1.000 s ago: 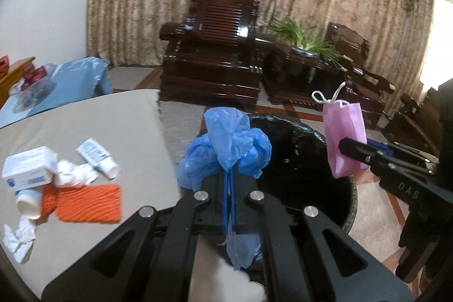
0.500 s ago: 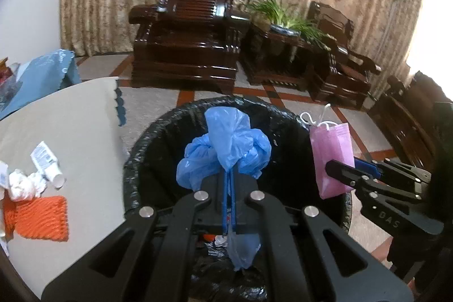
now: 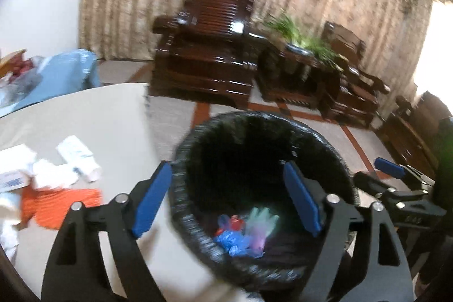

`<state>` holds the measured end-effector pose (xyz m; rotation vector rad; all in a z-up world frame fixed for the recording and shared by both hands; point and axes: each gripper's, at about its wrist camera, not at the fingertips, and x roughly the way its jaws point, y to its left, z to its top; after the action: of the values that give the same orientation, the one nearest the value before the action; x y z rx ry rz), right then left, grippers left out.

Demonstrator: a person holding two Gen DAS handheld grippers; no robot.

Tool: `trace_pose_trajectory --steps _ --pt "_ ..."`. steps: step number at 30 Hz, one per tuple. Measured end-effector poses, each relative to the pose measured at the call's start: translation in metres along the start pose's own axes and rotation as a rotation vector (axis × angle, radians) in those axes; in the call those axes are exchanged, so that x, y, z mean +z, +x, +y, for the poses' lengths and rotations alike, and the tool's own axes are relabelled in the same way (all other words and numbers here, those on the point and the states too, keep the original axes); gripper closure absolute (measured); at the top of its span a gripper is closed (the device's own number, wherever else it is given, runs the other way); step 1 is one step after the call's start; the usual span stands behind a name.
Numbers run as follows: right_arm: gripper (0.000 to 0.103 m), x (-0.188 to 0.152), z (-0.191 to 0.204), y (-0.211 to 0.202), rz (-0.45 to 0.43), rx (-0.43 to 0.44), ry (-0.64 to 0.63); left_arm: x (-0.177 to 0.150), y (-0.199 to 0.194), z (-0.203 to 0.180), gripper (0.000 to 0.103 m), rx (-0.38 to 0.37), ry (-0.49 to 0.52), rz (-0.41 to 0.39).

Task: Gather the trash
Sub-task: 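Move both grippers over the bin and open them to drop the items, then grasp the white crumpled tissue with the left gripper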

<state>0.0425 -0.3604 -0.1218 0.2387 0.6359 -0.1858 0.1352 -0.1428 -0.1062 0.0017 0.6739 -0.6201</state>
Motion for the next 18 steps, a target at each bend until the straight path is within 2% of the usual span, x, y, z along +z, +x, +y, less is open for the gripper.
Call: trace_pose_trajectory --steps 2,7,13,18 --pt "0.006 0.004 0.015 -0.007 -0.029 0.027 -0.009 -0.002 -0.02 0.016 0.016 0.046 -0.03 -0.025" --pt "0.006 0.008 0.066 -0.013 -0.058 0.125 -0.063 -0.015 -0.068 0.059 0.016 0.2 -0.079 -0.065" --pt "0.006 -0.001 0.133 -0.003 -0.037 0.248 -0.16 -0.034 -0.115 0.115 0.016 0.38 -0.132 -0.081" --pt "0.006 -0.011 0.186 0.008 -0.021 0.337 -0.234 -0.051 -0.142 0.165 0.016 0.504 -0.188 -0.063"
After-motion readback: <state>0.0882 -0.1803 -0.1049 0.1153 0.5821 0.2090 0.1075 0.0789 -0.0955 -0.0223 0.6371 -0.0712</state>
